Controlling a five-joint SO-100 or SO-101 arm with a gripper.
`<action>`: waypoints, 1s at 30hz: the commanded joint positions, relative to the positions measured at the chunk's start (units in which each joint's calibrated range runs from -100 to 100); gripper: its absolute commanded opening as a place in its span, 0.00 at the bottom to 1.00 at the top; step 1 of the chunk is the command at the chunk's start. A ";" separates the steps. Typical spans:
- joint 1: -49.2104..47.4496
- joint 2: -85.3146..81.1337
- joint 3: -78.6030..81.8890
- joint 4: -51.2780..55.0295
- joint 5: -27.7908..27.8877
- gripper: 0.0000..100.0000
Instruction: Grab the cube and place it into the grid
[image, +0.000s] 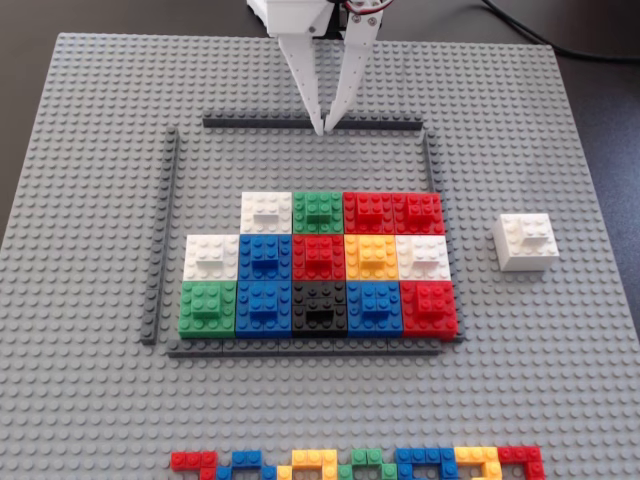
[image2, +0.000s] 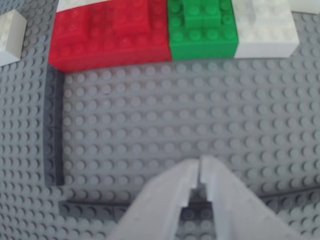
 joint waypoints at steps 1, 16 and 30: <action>3.14 -1.95 0.53 -0.17 2.74 0.00; 3.14 -1.95 0.53 0.12 2.54 0.00; 0.05 -1.95 -0.38 -0.22 1.61 0.00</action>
